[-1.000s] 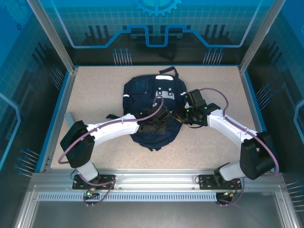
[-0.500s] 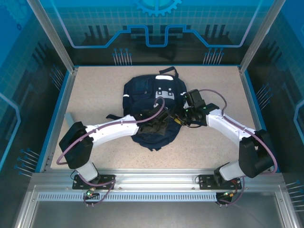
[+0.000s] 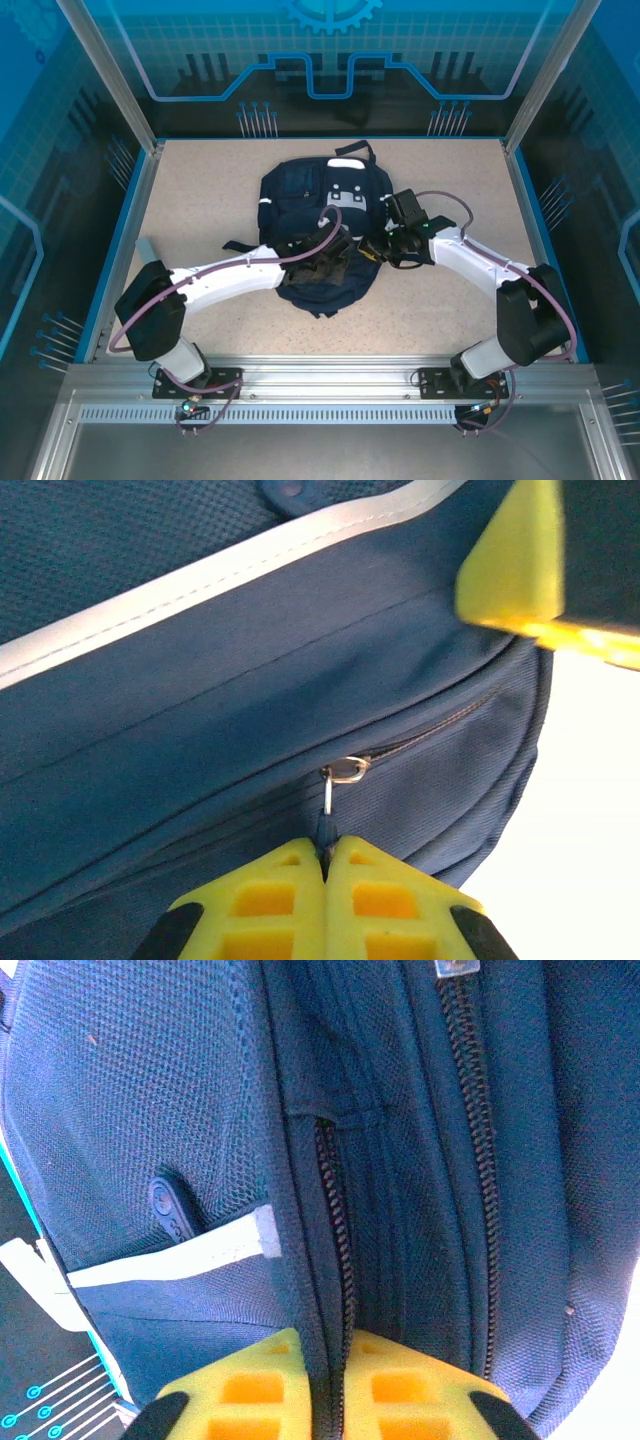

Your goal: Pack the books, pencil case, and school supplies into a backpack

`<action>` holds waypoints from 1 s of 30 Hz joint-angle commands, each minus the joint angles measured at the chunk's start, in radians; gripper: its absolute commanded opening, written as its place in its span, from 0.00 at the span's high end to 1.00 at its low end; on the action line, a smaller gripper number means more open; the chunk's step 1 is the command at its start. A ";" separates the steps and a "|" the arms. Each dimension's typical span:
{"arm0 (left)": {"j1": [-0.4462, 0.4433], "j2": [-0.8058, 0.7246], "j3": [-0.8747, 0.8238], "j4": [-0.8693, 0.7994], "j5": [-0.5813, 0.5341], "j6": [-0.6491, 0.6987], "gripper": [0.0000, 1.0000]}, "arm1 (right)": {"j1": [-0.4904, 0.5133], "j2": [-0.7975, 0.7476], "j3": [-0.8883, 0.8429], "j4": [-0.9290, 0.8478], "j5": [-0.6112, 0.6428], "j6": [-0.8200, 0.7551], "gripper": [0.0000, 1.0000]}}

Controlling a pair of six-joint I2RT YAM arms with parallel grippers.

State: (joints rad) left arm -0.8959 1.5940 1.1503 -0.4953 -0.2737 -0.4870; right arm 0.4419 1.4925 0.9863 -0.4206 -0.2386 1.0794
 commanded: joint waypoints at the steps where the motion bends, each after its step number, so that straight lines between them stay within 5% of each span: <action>1: 0.036 -0.091 -0.066 -0.098 -0.125 0.025 1.00 | -0.043 -0.027 0.022 -0.103 0.110 -0.052 0.91; 11: 0.252 -0.222 -0.234 -0.007 0.049 0.077 1.00 | -0.143 -0.022 0.065 -0.124 0.078 -0.145 0.91; 15: 0.264 -0.198 -0.208 0.016 0.113 0.083 1.00 | -0.150 -0.041 0.053 -0.109 0.049 -0.140 0.81; 22: 0.123 -0.195 -0.140 0.143 0.258 0.122 1.00 | -0.110 -0.123 -0.003 -0.082 0.001 -0.062 0.40; 30: -0.035 -0.099 -0.037 0.212 0.267 0.065 1.00 | -0.060 -0.264 -0.101 -0.091 0.034 0.071 0.30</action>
State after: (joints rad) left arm -0.8978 1.4723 1.0588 -0.3607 -0.0620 -0.4122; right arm 0.3672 1.2690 0.9024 -0.4866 -0.2279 1.0847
